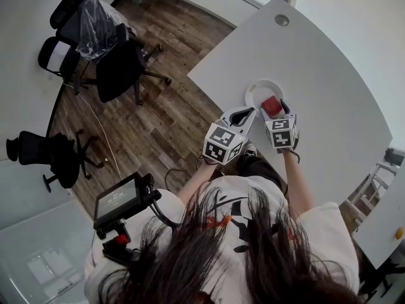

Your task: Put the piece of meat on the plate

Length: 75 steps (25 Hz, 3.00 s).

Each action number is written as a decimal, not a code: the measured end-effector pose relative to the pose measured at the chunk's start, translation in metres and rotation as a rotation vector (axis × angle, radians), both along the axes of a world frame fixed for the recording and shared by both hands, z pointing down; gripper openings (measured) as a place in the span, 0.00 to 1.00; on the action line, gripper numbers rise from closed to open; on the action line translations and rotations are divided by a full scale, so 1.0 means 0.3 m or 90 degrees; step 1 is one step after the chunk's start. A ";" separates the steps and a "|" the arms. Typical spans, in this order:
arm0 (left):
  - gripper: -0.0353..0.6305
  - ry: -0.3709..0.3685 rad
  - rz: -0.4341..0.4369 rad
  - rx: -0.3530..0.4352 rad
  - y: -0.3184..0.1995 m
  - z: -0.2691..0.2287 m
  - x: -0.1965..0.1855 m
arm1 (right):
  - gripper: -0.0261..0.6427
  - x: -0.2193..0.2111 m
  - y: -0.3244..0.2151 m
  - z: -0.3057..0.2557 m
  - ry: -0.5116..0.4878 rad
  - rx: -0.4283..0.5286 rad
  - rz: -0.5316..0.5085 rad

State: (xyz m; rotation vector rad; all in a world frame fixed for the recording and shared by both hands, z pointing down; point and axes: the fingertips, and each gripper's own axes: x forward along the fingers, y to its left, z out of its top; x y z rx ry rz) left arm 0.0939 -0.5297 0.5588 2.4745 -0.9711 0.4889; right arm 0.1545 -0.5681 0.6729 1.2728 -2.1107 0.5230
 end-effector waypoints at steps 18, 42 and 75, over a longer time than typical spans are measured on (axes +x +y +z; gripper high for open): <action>0.06 0.014 -0.015 0.030 0.095 -0.093 -0.084 | 0.53 -0.020 0.063 -0.247 -0.152 0.044 0.121; 0.06 0.042 -0.021 0.105 0.542 -0.240 -0.396 | 0.20 -0.380 0.602 -0.567 -0.393 0.078 0.181; 0.06 0.092 0.052 0.120 1.316 -0.291 -0.197 | 0.20 -0.177 1.520 -0.608 -0.367 0.115 0.253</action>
